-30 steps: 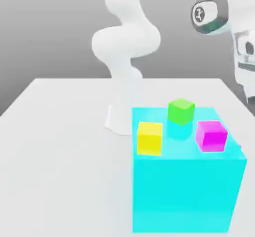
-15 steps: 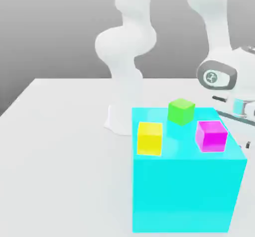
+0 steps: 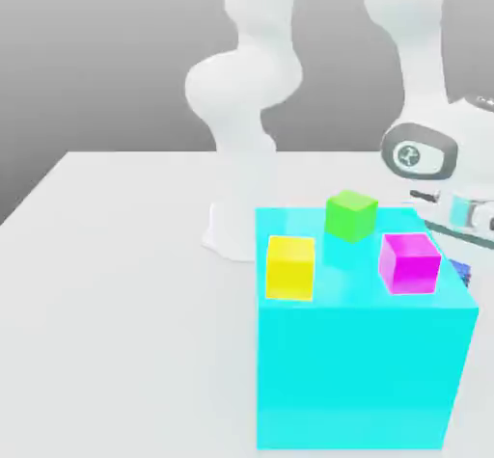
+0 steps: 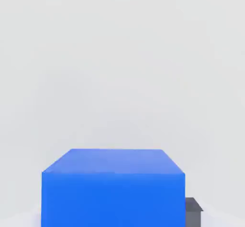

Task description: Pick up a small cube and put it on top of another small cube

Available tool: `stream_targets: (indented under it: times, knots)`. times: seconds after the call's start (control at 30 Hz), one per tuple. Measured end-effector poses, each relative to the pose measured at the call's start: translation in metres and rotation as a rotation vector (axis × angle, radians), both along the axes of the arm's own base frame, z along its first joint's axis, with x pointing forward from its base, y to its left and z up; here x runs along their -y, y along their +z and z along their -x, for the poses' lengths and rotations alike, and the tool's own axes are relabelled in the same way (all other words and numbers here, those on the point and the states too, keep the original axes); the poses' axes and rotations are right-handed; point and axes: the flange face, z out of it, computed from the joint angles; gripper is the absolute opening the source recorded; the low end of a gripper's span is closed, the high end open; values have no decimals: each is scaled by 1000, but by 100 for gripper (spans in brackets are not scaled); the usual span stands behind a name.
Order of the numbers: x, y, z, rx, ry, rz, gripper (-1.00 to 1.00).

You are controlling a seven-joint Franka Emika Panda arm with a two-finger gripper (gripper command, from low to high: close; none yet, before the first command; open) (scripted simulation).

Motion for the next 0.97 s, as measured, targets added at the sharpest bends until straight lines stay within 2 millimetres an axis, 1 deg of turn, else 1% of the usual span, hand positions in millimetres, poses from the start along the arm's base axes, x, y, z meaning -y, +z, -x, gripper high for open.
stream_targets:
  times: [0.03,0.1,0.17,0.23,0.33,0.4,0.47,0.57,0.63,0.67,0.7,0.73,0.77,0.83,0.87,0.97]
  knots:
    - [-3,9,-9,4,22,-2,-100]
    - [-2,33,-43,17,49,-3,-100]
    - [3,60,-78,33,83,1,-100]
    - [12,91,-112,51,120,9,-100]
    - [37,140,-161,79,165,31,-100]
    - [66,173,-188,88,163,47,-100]
    - [105,201,-210,84,127,56,-100]
    - [177,240,-234,64,45,56,-100]
    - [227,262,-242,46,-10,48,-100]
    - [252,270,-243,33,-43,38,-100]
    - [271,272,-242,17,-78,25,-100]
    - [282,267,-242,7,-101,15,-100]
    - [288,256,-242,2,-112,9,-100]
    - [292,229,-242,-2,-120,6,-100]
    - [293,216,-241,-2,-122,5,100]
    - [293,216,-241,-2,-122,5,100]
